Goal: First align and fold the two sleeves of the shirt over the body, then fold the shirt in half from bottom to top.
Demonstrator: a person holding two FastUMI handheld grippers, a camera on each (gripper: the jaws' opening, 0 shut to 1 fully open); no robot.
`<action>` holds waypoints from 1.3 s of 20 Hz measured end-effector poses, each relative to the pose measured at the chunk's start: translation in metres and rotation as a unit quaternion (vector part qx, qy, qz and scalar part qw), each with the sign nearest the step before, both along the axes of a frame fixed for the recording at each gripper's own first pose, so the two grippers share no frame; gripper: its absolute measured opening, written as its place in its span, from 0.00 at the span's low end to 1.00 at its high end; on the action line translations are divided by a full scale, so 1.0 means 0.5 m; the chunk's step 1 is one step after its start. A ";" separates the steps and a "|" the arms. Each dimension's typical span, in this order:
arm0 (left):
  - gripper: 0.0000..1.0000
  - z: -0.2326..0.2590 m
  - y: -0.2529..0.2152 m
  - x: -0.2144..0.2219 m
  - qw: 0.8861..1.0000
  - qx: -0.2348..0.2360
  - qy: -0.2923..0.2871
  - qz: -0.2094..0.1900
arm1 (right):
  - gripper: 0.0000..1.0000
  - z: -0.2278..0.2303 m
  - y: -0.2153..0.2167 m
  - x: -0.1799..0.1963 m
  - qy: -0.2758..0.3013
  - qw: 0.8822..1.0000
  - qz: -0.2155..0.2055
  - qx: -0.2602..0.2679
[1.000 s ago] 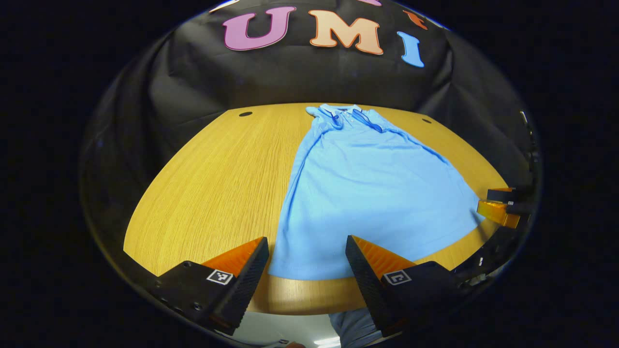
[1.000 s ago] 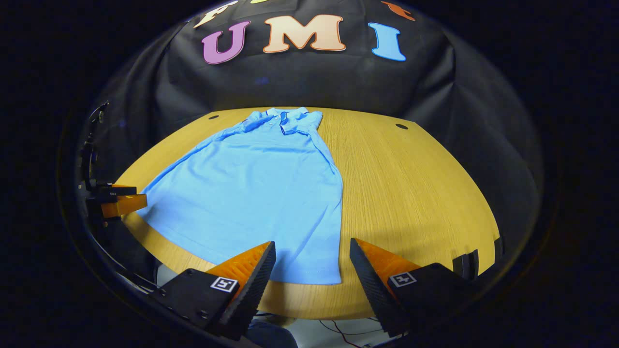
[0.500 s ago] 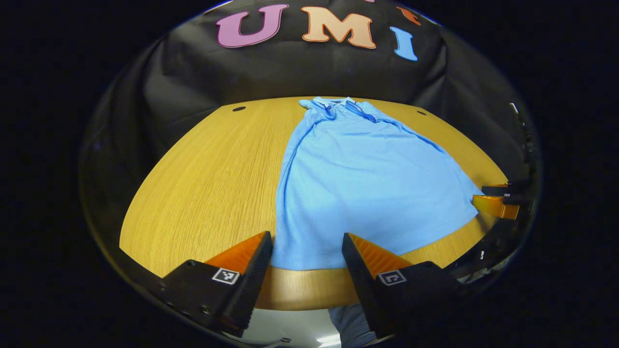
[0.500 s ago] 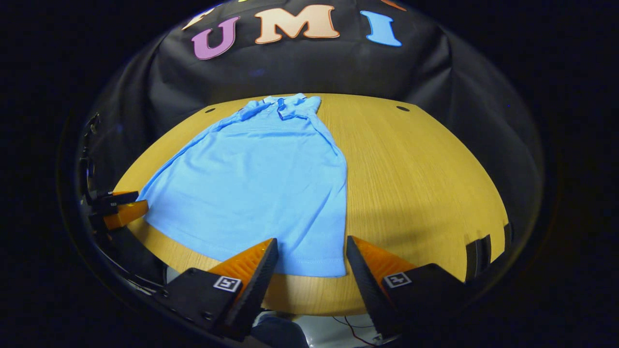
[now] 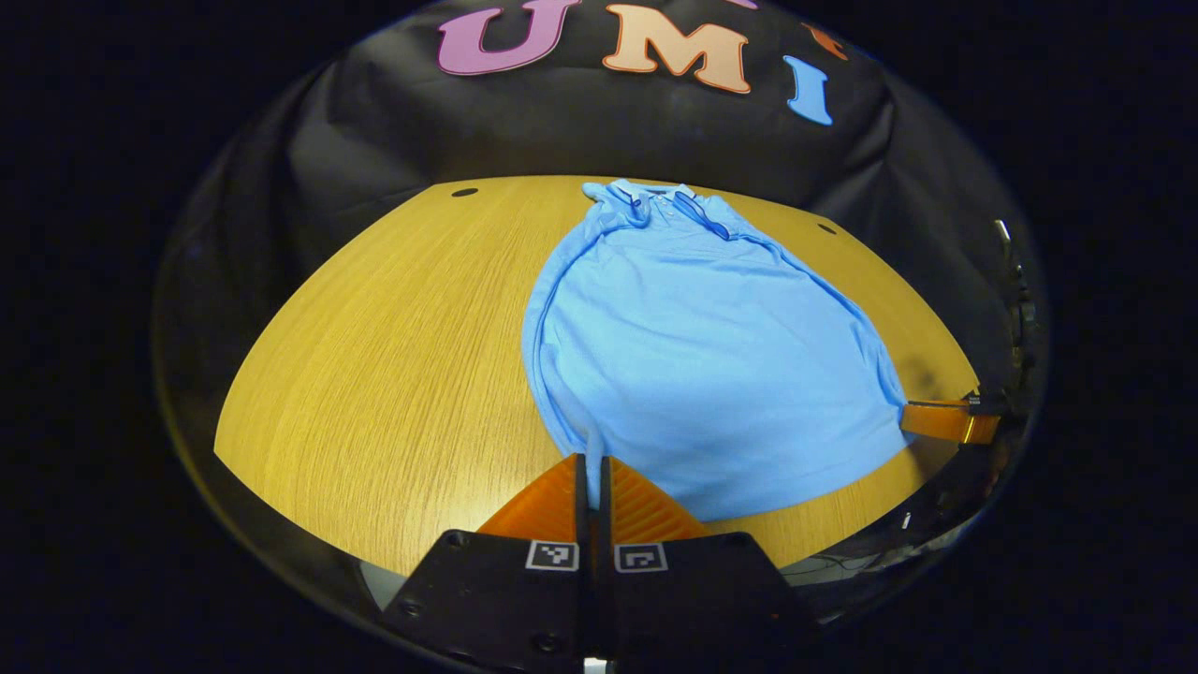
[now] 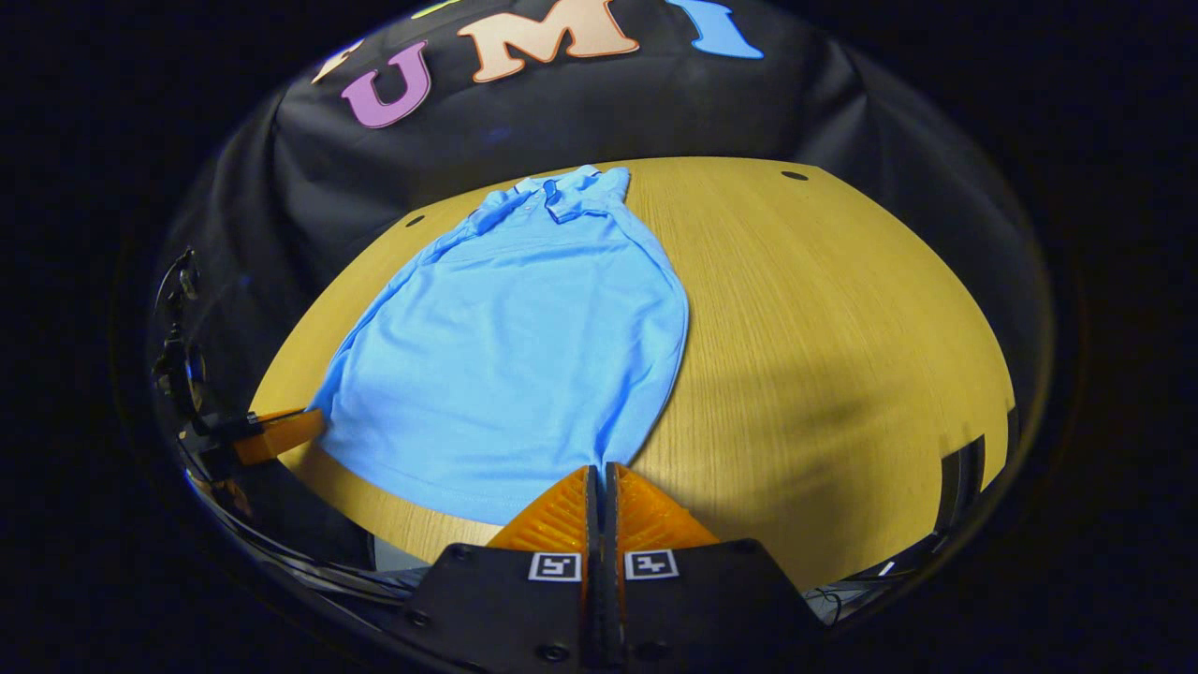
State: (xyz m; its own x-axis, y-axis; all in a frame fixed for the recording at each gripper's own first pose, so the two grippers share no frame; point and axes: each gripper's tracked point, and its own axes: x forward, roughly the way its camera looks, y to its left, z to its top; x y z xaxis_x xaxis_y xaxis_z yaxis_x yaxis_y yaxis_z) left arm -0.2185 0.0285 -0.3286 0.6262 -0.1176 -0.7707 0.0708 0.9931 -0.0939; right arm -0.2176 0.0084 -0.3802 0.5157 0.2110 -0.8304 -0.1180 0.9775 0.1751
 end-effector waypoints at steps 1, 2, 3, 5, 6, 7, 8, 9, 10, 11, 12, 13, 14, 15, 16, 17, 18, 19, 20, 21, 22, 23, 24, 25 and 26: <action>0.00 0.008 -0.003 0.008 1.000 -0.009 0.005 0.004 | 0.03 0.010 0.001 0.005 0.000 1.000 -0.002 0.002; 0.00 0.023 -0.007 0.016 1.000 -0.017 0.003 0.005 | 0.03 0.025 0.001 0.014 -0.004 1.000 -0.003 0.006; 0.00 0.041 -0.010 0.029 1.000 -0.023 -0.005 0.004 | 0.03 0.038 0.004 0.025 -0.008 1.000 -0.004 0.007; 0.00 0.069 -0.014 0.059 1.000 -0.028 -0.015 -0.002 | 0.03 0.071 0.009 0.059 -0.025 1.000 -0.006 0.010; 0.00 0.077 -0.009 0.074 1.000 -0.023 -0.014 -0.002 | 0.03 0.088 0.014 0.082 -0.034 0.999 -0.009 0.013; 0.00 0.085 -0.003 0.089 1.000 -0.018 -0.010 -0.001 | 0.03 0.106 0.023 0.103 -0.042 0.999 -0.010 0.019; 0.00 0.096 -0.005 0.107 1.000 -0.023 -0.011 0.000 | 0.03 0.119 0.032 0.124 -0.048 0.999 -0.010 0.023; 0.00 0.109 -0.011 0.130 0.999 -0.035 -0.016 0.000 | 0.03 0.130 0.038 0.147 -0.054 0.998 -0.009 0.023; 0.00 0.119 -0.015 0.149 0.999 -0.044 -0.018 0.001 | 0.03 0.144 0.042 0.174 -0.063 0.998 -0.011 0.023; 0.00 0.127 -0.012 0.170 0.999 -0.046 -0.019 0.004 | 0.03 0.157 0.048 0.199 -0.072 0.997 -0.011 0.023; 0.00 0.136 -0.007 0.189 0.999 -0.048 -0.021 0.004 | 0.03 0.166 0.051 0.224 -0.078 0.997 -0.013 0.023; 0.00 0.145 -0.003 0.212 0.998 -0.049 -0.025 0.005 | 0.03 0.175 0.055 0.249 -0.087 0.996 -0.016 0.025; 0.00 0.154 -0.001 0.235 0.998 -0.051 -0.031 0.005 | 0.03 0.183 0.056 0.273 -0.093 0.995 -0.020 0.025; 0.00 0.160 0.002 0.257 0.998 -0.051 -0.035 0.004 | 0.03 0.189 0.057 0.295 -0.098 0.994 -0.025 0.028; 0.00 0.167 0.007 0.278 0.998 -0.048 -0.040 0.004 | 0.03 0.198 0.057 0.317 -0.103 0.994 -0.032 0.032; 0.00 0.174 0.010 0.298 0.998 -0.047 -0.043 0.004 | 0.00 0.202 0.057 0.338 -0.107 0.993 -0.038 0.034; 0.00 0.179 0.011 0.318 0.998 -0.047 -0.046 0.002 | 0.00 0.207 0.056 0.359 -0.111 0.992 -0.041 0.035; 0.00 0.186 0.009 0.338 0.998 -0.047 -0.051 -0.001 | 0.03 0.209 0.056 0.378 -0.115 0.992 -0.044 0.034; 0.00 0.193 0.008 0.359 0.997 -0.046 -0.057 -0.005 | 0.03 0.212 0.059 0.397 -0.119 0.991 -0.047 0.036; 0.00 0.199 0.008 0.379 0.997 -0.044 -0.061 -0.008 | 0.03 0.216 0.062 0.419 -0.123 0.990 -0.049 0.038; 0.00 0.199 0.006 0.399 0.997 -0.043 -0.064 -0.012 | 0.03 0.221 0.064 0.439 -0.127 0.990 -0.051 0.038; 0.00 0.201 0.006 0.421 0.997 -0.041 -0.066 -0.014 | 0.03 0.222 0.068 0.457 -0.131 0.989 -0.051 0.038; 0.00 0.203 0.004 0.443 0.997 -0.039 -0.069 -0.017 | 0.03 0.224 0.073 0.476 -0.135 0.989 -0.051 0.038; 0.00 0.206 0.003 0.466 0.996 -0.037 -0.073 -0.019 | 0.03 0.226 0.078 0.497 -0.138 0.988 -0.049 0.039; 0.00 0.208 0.003 0.489 0.996 -0.034 -0.079 -0.021 | 0.03 0.227 0.083 0.518 -0.143 0.988 -0.048 0.038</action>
